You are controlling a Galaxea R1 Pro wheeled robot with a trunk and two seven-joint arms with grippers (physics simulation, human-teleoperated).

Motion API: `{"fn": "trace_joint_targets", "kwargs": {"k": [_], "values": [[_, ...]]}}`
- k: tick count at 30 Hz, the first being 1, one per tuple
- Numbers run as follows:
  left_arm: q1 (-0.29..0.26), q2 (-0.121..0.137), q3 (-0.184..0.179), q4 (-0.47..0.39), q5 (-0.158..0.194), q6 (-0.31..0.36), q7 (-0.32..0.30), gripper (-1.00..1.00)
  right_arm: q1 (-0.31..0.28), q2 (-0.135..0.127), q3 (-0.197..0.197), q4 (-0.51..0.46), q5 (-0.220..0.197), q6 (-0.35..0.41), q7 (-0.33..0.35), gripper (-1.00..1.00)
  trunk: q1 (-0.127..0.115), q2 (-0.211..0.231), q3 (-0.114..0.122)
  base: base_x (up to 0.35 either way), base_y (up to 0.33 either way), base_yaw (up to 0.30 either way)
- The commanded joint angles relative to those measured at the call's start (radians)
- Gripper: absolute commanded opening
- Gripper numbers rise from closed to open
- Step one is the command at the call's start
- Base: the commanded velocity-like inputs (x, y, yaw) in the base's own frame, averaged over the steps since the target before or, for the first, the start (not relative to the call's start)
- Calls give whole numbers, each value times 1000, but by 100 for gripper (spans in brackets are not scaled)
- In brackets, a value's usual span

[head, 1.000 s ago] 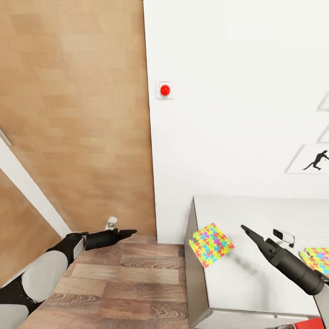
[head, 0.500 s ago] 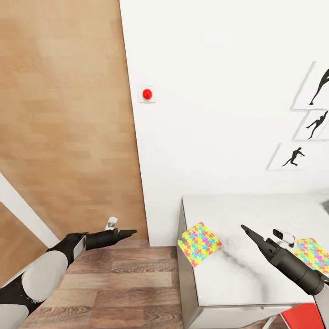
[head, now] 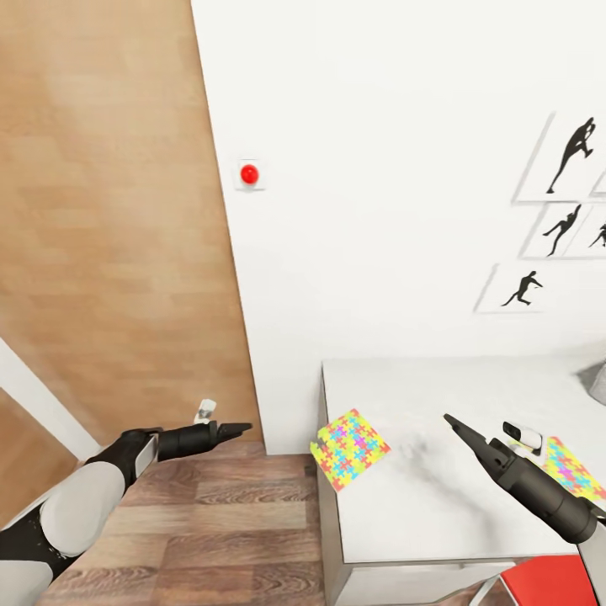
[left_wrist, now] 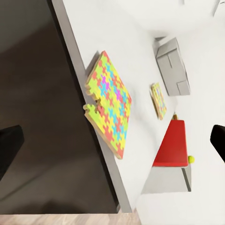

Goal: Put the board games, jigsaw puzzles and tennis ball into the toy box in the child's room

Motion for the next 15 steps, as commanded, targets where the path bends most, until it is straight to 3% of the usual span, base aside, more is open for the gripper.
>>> {"fn": "trace_joint_targets", "kwargs": {"k": [1, 5, 11, 15], "values": [[-1, 0, 8, -1, -9, 11, -5, 100, -1, 0, 0, 0, -5, 8, 1, 100, 1, -2, -2, 0, -88, -2], [-1, 1, 8, -1, -9, 29, -6, 100, 0, -1, 0, -2, -5, 8, 1, 100, 1, -2, -2, 0, -50, -1], [-2, 2, 8, -2, -9, 172, 0, 100, 0, -1, 0, -6, -5, 8, 1, 100, 1, -2, -2, 0, -14, 0], [-2, 5, 8, -3, -9, 221, 1, 100, -1, -1, 0, -7, -5, 8, 1, 100, 1, -2, -2, 0, -6, 0]]}}
